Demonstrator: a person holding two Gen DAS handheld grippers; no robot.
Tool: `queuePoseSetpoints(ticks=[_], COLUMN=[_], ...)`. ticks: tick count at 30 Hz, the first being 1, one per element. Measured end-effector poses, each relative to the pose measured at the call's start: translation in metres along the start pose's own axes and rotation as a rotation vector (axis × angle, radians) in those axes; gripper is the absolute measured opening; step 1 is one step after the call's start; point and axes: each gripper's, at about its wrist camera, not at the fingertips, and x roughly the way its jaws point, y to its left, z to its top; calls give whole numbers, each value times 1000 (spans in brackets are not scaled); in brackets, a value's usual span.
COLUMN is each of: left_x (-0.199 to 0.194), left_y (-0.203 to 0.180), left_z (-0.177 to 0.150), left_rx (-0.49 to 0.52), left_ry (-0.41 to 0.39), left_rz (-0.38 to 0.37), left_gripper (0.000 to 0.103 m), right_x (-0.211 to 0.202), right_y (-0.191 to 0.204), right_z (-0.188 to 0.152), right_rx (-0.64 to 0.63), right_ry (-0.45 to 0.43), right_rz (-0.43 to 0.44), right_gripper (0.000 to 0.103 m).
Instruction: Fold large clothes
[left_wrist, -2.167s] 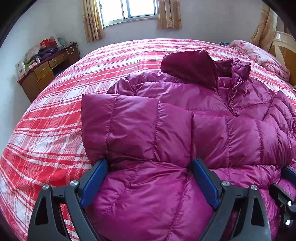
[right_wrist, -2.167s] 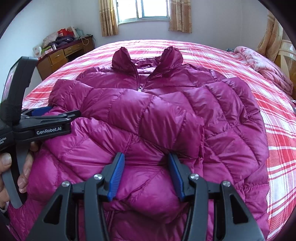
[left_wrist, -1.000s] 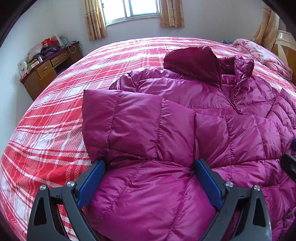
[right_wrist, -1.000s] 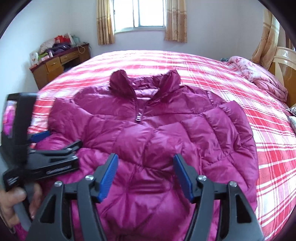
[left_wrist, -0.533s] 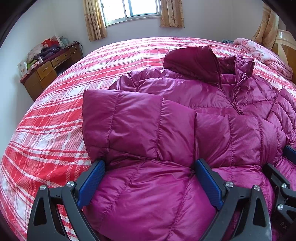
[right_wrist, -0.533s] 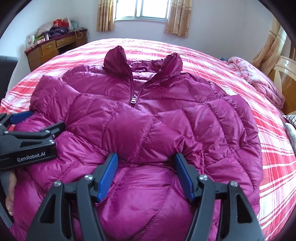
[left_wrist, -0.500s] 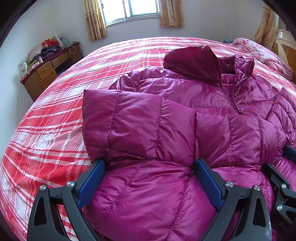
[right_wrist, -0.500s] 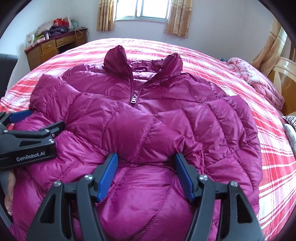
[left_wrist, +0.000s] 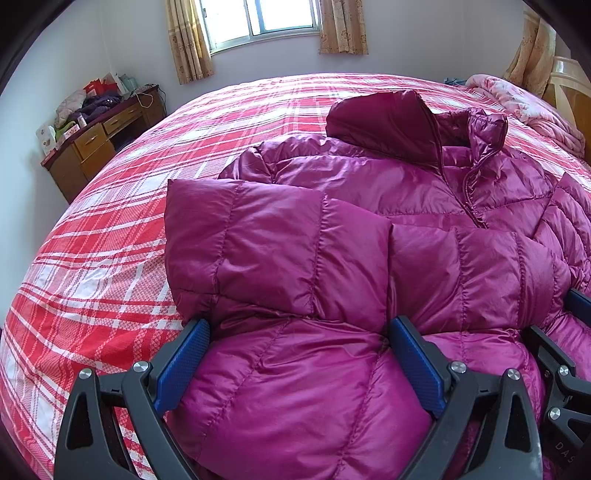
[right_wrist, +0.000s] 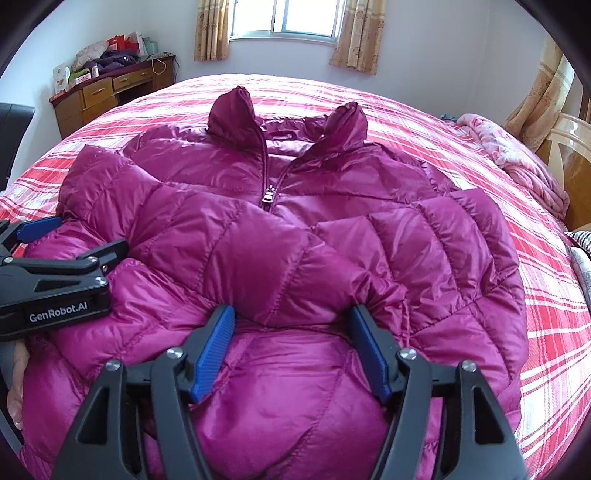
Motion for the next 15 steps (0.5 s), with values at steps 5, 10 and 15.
queuePoseSetpoints(ticks=[5, 10, 15], left_x=[1, 1, -31], left_y=[1, 4, 17], left_z=[1, 4, 18], left_rx=[-2, 2, 9], left_ry=[4, 15, -36], left_rz=[-4, -10, -14], left_gripper=[98, 98, 98], right_x=[1, 1, -10], right_y=[1, 1, -12], right_z=[0, 0, 11], right_rx=[-3, -7, -24], right_ry=[1, 2, 51], right_rz=[0, -2, 85], right_gripper=[69, 69, 71])
